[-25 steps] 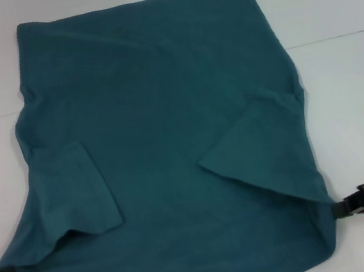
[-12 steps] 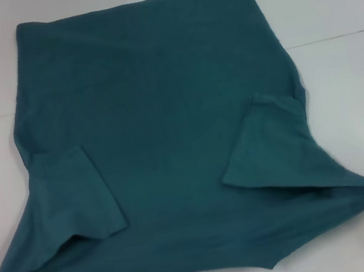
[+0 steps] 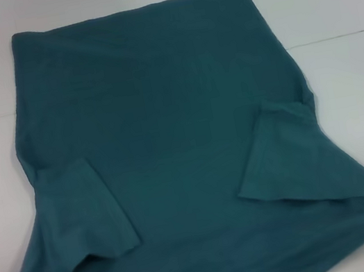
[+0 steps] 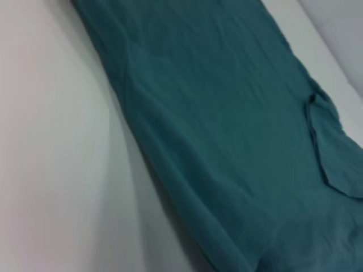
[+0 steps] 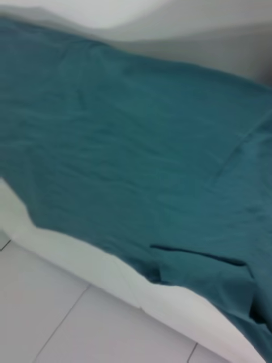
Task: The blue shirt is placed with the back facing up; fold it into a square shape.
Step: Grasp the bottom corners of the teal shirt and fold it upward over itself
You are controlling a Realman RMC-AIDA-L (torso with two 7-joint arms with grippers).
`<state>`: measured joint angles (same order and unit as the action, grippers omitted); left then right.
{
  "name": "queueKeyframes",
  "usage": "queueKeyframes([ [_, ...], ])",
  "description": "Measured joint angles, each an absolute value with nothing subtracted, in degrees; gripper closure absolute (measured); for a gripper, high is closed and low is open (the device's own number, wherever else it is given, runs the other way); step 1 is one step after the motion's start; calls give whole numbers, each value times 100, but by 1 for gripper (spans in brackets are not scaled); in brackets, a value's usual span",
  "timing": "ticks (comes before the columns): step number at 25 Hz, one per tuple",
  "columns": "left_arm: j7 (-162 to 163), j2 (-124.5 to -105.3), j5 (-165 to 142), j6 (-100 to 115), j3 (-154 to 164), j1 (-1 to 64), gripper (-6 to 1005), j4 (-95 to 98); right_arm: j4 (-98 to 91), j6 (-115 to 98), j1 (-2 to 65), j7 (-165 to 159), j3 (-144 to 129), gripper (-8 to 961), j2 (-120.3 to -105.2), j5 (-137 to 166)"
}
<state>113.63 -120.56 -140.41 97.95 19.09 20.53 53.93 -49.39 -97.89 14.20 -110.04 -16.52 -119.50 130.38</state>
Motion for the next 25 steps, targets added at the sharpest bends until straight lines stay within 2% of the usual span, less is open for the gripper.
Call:
queueKeyframes([
  [25, 10783, -12152, -14045, 10557, 1152, 1495, 972, 5317, -4015, -10331, 493, -8963, -153, 932, -11959, 13067],
])
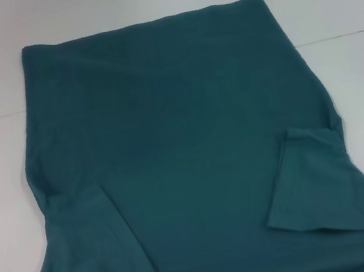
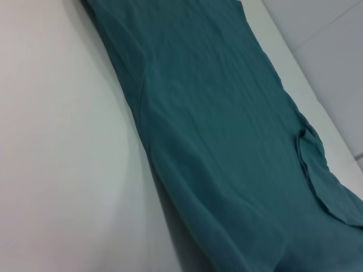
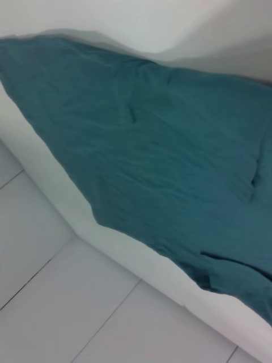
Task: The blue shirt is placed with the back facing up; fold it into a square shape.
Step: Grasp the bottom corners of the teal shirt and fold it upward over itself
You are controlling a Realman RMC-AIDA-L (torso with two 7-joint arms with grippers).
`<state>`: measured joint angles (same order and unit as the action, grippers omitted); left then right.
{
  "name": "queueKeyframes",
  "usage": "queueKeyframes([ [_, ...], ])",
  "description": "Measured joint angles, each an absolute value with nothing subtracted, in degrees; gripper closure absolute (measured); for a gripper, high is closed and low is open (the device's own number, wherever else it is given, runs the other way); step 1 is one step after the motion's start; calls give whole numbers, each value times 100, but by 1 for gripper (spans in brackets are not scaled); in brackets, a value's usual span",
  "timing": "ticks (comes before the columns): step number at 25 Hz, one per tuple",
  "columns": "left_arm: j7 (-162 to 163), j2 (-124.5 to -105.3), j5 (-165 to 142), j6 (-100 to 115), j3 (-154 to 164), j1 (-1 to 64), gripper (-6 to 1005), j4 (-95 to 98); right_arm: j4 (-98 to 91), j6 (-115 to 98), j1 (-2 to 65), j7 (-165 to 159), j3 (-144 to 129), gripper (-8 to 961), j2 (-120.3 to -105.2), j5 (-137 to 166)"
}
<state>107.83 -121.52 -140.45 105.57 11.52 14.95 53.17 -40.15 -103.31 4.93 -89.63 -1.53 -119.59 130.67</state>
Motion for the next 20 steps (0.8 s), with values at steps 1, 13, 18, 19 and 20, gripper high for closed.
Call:
queueKeyframes([
  [1, 10763, -12153, -14045, 10580, 1151, 1485, 972, 5317, -3990, -10374, 463, -8913, -118, 932, -11960, 13070],
  [13, 10626, -12162, -14044, 10797, 1061, 1416, 972, 5321, -3937, -10577, 106, -8688, 237, 916, -11961, 13096],
  [18, 10617, -12169, -14044, 10834, 1047, 1363, 972, 5317, -3937, -10588, 44, -8640, 281, 909, -11961, 13096],
  [19, 10617, -12169, -14044, 10840, 1027, 1355, 972, 5317, -3937, -10592, 30, -8640, 286, 908, -11961, 13096],
  [20, 10617, -12170, -14044, 10847, 1003, 1346, 972, 5317, -3937, -10597, 20, -8639, 291, 906, -11961, 13096],
])
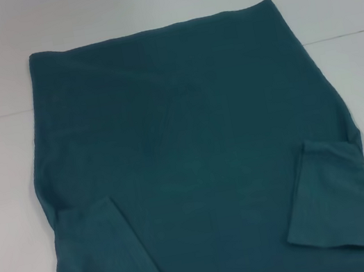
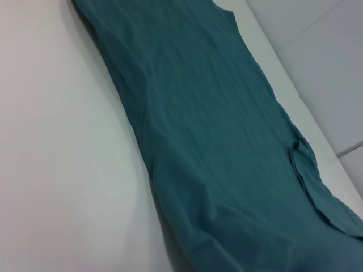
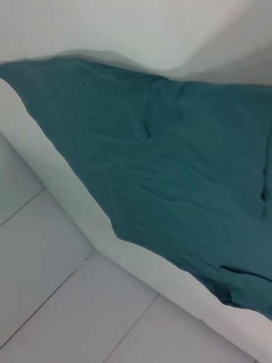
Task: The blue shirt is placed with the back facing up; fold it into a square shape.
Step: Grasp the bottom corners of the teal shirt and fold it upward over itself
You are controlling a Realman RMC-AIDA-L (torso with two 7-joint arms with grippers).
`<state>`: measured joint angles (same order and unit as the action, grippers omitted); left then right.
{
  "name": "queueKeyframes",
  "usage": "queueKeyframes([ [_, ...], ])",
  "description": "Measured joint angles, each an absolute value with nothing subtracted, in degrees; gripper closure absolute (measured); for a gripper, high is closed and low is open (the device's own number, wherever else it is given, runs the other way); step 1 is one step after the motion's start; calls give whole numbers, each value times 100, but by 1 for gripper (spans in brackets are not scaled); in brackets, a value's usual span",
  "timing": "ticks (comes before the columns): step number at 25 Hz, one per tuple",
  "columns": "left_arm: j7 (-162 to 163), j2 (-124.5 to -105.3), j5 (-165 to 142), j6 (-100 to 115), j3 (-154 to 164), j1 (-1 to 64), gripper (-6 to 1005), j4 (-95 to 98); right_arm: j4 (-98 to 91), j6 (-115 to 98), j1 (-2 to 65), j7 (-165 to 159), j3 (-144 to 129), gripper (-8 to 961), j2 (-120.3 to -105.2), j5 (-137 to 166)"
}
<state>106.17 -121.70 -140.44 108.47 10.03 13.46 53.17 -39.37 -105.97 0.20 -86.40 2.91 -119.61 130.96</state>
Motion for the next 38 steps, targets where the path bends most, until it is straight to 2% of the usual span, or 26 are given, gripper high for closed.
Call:
queueKeyframes([
  [6, 10647, -12154, -13984, 10880, 947, 1452, 973, 5313, -3937, -10606, 76, -8686, 301, 898, -11960, 13070],
  [11, 10754, -12019, -13569, 10824, 944, 1842, 973, 5160, -3938, -10633, 475, -8882, 443, 892, -11925, 12994],
  [17, 10894, -11668, -13290, 9989, 974, 2853, 972, 4517, -3936, -10117, 1450, -9300, 500, 884, -11777, 12965],
  [19, 10881, -11588, -13265, 9581, 999, 3180, 972, 4287, -3886, -9790, 1794, -9369, 498, 881, -11711, 12963],
  [20, 10868, -11557, -13250, 9297, 1005, 3345, 972, 4177, -3739, -9414, 2139, -9397, 475, 880, -11622, 12964],
  [21, 10855, -11537, -13244, 9051, 1010, 3505, 972, 4088, -3739, -9414, 2139, -9397, 475, 878, -11622, 12964],
  [22, 10832, -11519, -13233, 8753, 1025, 3680, 972, 3987, -3619, -9183, 2343, -9411, 438, 877, -11561, 12961],
  [26, 10663, -11519, -13185, 7800, 1066, 4173, 973, 3704, -3269, -8315, 2933, -9385, 333, 871, -11454, 12958],
  [35, 9344, -11685, -12370, 5617, 1084, 4812, 973, 2700, -2604, -5810, 3888, -8622, -120, 859, -11592, 12377],
  [38, 8765, -11745, -12084, 5136, 1092, 4977, 972, 2449, -2491, -5411, 3978, -8470, -295, 855, -11604, 12109],
])
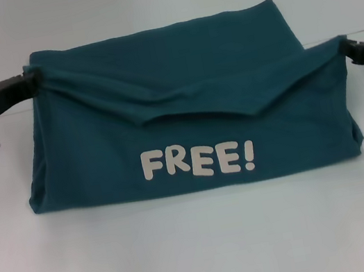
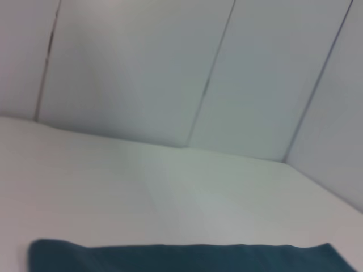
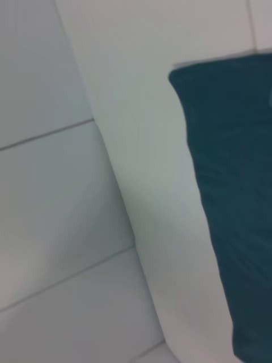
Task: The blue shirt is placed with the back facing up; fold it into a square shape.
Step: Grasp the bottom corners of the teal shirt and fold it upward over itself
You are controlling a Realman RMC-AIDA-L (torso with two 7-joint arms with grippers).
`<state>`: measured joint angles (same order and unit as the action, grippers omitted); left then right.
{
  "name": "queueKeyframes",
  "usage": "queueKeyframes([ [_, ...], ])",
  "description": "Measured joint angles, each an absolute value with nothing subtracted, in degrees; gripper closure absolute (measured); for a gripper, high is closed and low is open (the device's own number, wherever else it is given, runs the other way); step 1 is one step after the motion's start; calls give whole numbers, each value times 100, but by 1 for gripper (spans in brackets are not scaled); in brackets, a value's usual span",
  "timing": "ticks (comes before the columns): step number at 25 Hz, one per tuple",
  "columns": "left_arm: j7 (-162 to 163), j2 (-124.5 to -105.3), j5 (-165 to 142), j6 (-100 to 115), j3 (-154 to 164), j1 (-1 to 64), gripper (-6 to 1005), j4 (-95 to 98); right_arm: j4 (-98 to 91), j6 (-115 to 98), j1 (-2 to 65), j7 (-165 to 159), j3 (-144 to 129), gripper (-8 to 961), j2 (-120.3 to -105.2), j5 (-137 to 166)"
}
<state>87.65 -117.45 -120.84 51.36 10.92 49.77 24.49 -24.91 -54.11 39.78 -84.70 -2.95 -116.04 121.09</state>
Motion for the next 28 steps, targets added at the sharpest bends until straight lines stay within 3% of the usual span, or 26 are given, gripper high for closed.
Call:
queueKeyframes([
  [10, 6929, -11916, -10841, 4089, 1088, 5065, 972, 1833, -2002, -4166, 4254, -7674, -947, 842, -11647, 11242],
  [28, 6731, -12101, -10626, 3786, 1226, 4777, 945, 1947, -1789, -3595, 4329, -6913, -1201, 818, -11791, 11011],
])
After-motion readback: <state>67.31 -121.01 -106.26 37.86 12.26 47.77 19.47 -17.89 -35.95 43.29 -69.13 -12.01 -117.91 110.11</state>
